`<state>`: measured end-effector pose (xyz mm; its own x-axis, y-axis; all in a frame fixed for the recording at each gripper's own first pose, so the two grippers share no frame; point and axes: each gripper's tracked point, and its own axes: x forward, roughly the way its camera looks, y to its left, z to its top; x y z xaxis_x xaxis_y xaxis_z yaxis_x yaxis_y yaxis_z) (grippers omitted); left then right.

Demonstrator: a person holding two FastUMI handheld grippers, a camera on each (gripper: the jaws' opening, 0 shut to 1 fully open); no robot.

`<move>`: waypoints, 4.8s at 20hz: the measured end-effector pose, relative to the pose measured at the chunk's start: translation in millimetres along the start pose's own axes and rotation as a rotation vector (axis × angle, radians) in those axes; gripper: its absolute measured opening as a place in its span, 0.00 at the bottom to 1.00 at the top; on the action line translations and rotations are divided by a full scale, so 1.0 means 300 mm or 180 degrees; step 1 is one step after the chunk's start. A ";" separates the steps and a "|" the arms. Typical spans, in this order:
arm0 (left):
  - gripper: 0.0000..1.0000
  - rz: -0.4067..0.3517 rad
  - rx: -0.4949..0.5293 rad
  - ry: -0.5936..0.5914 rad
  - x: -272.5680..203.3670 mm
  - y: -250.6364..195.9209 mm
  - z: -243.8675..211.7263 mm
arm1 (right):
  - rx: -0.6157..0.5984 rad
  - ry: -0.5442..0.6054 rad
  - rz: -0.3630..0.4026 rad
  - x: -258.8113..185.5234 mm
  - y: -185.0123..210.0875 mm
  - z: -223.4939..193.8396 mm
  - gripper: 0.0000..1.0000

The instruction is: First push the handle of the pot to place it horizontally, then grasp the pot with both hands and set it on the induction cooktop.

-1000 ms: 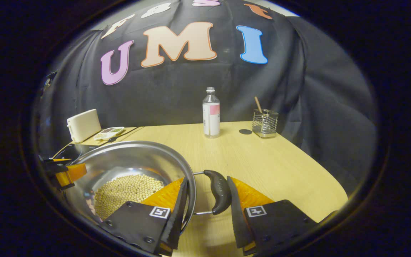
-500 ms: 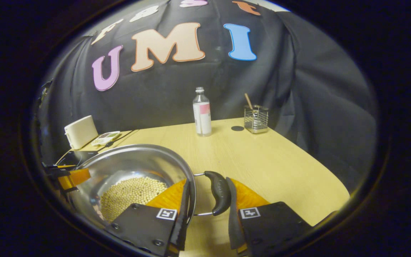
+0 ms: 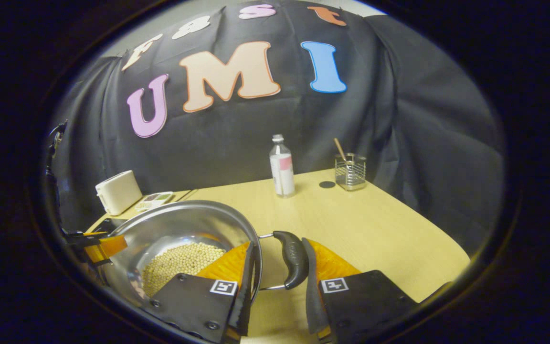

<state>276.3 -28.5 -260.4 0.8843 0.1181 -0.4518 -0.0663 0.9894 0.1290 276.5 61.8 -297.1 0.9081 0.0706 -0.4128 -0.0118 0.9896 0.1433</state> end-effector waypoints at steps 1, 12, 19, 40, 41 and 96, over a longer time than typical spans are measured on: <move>0.70 0.0051 -0.0031 -0.0038 -0.015 0.040 0.019 | -0.0011 -0.0024 0.0048 -0.007 0.041 0.018 0.43; 0.67 0.0754 -0.0250 -0.0215 -0.151 0.580 0.075 | -0.0265 0.0016 0.0759 0.005 0.627 0.069 0.43; 0.66 0.0725 -0.0230 -0.0122 -0.113 0.771 0.069 | -0.0381 0.0075 0.0699 -0.007 0.825 0.024 0.42; 0.72 0.0273 0.0202 -0.0251 0.106 0.972 0.095 | -0.0157 0.0115 0.0183 0.018 0.994 -0.119 0.45; 0.73 0.0263 0.0186 -0.0266 0.106 0.975 0.095 | -0.0148 0.0106 0.0192 0.024 0.992 -0.120 0.45; 0.92 0.0195 -0.0108 -0.1932 -1.320 0.350 0.314 | -0.0613 -0.1491 0.0055 -1.293 -0.046 0.453 0.99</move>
<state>-37.3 20.7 15.0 0.9833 0.1157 0.1404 -0.1311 0.9857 0.1062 -18.6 3.7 -16.9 0.9969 0.0671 0.0422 -0.0654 0.9971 -0.0402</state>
